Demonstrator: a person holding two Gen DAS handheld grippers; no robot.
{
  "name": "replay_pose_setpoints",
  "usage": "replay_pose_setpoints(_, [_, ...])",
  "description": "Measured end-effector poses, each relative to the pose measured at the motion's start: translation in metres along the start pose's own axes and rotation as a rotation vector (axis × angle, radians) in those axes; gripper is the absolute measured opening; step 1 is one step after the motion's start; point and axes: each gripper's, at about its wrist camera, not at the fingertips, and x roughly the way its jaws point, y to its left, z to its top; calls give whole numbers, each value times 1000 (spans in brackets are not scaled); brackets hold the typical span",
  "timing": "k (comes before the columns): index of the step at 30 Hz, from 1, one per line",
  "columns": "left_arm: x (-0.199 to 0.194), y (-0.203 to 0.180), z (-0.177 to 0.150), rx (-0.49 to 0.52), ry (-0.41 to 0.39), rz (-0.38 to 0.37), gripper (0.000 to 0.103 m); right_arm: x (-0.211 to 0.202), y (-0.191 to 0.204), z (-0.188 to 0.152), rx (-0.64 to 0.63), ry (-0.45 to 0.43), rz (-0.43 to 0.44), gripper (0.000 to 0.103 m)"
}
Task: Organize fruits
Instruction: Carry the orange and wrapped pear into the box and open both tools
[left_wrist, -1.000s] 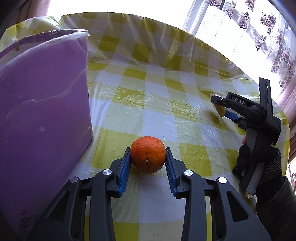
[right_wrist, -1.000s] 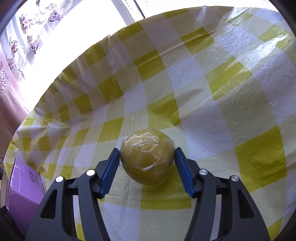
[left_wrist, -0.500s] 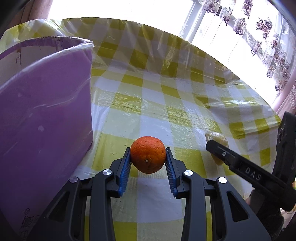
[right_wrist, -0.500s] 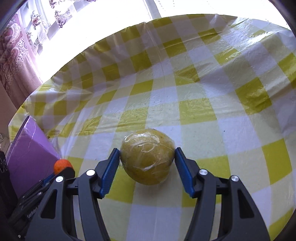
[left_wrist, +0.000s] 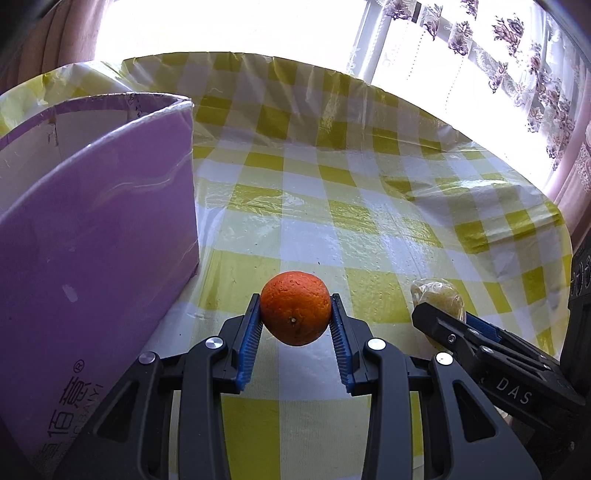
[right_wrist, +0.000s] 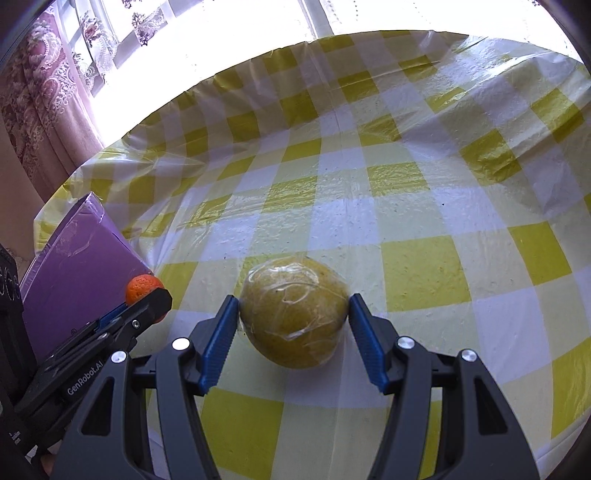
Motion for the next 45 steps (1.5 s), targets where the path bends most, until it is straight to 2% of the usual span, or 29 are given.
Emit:
replay_pose_setpoints(5, [-9,-8,-5,50,10,36,35,-4,-4,-3,25,-8,5,61])
replay_pose_setpoints(9, [-21,-15,-3,87,-12,61,35,-4,-6,-3,33,-9,6,61])
replay_pose_setpoints(17, [-45,-13,3,87,-45,72,35,-8,1,-6,28,-16,21,61])
replay_pose_setpoints(20, [-62,-14,6,90,-82,75,35,-14,10,-5,28,-31,55,61])
replay_pose_setpoints(23, [-91,-13,10,90,-163,91,35,-28,26,1,8,-67,101,61])
replay_pose_setpoints(28, [-142,-2,13,80,-333,191,35,-58,68,12,-66,-158,185,61])
replay_pose_setpoints(32, [-188,17,7,67,-494,328,35,-84,111,15,-155,-261,242,61])
replay_pose_setpoints(35, [-219,36,0,54,-576,439,35,-98,149,15,-251,-297,302,62])
replay_pose_setpoints(39, [-250,73,-5,-8,-604,543,35,-107,199,13,-363,-303,384,62])
replay_pose_setpoints(42, [-266,98,-9,-52,-617,604,35,-110,229,9,-406,-314,423,62])
replay_pose_setpoints(45, [-270,115,-11,-72,-608,639,35,-105,257,6,-461,-283,433,62])
